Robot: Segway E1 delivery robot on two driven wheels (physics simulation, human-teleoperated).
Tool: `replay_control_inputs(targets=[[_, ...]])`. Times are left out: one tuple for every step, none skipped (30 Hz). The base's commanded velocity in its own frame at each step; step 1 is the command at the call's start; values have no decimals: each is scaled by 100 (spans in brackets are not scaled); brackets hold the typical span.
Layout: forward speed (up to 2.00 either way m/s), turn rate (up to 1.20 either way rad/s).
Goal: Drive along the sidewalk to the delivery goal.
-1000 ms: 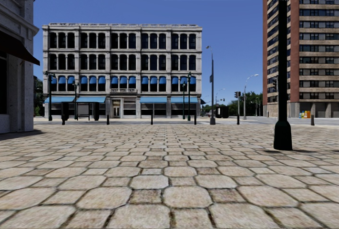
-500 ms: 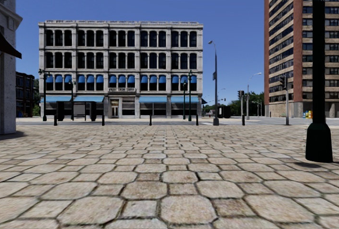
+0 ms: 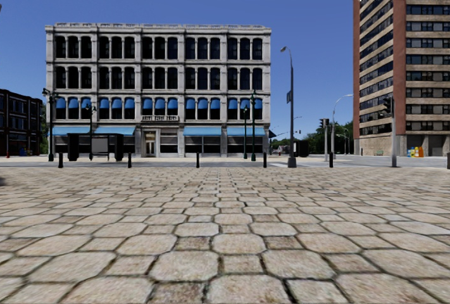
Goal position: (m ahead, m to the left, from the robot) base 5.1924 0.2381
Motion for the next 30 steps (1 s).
replay_control_inputs(targets=[[200, 0], [200, 0], [200, 0], [200, 0], [200, 0], [200, 0], [200, 0], [200, 0], [200, 0], [200, 0], [200, 0], [200, 0], [200, 0], [200, 0], [200, 0], [200, 0], [200, 0], [200, 0], [200, 0], [200, 0], [200, 0], [200, 0], [200, 0], [200, 0], [200, 0], [200, 0], [200, 0], [200, 0], [200, 0], [200, 0]])
